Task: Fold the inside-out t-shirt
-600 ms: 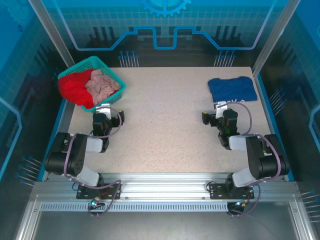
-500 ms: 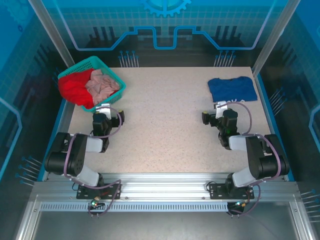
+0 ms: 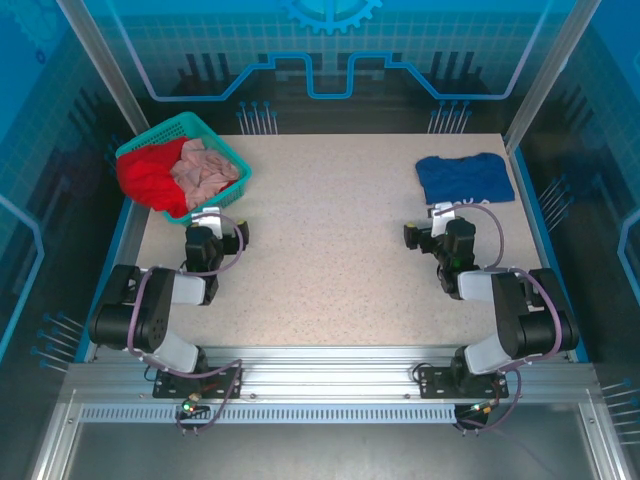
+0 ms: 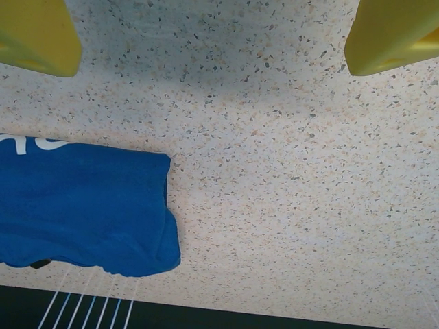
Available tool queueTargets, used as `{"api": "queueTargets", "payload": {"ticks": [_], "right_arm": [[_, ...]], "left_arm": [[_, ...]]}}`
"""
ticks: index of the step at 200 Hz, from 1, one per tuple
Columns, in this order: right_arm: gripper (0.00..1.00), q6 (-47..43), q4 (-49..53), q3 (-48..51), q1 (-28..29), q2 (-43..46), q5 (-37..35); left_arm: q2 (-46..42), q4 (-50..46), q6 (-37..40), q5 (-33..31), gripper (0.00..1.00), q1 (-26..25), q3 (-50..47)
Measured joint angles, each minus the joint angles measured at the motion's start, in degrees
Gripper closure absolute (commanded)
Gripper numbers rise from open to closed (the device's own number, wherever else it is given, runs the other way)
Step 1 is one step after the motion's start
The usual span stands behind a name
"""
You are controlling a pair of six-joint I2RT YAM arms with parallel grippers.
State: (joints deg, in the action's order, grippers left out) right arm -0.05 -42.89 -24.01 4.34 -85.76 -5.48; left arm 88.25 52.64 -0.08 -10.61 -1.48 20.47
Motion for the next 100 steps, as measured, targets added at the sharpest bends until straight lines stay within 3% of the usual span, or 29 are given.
{"api": "queueTargets", "payload": {"ticks": [29,48,77,100], "right_arm": [[0.00,0.0,0.5,-0.1,0.0,0.0,-0.5],[0.00,0.9,7.2,-1.9,0.0,2.5,-2.5],[0.00,5.0,16.0,-5.1,-0.3,13.0,-4.9],[0.00,10.6,20.0,-6.1,-0.5,22.2,-6.5]], "left_arm": [[0.0,0.5,-0.5,-1.0,0.01,0.0,-0.1],[-1.7,0.9,-1.4,-2.2,0.01,0.0,-1.7],[-10.6,-5.8,-1.5,-2.9,0.01,-0.2,-1.8],[-19.5,-14.8,-5.9,-2.5,0.01,-0.3,2.2]]}}
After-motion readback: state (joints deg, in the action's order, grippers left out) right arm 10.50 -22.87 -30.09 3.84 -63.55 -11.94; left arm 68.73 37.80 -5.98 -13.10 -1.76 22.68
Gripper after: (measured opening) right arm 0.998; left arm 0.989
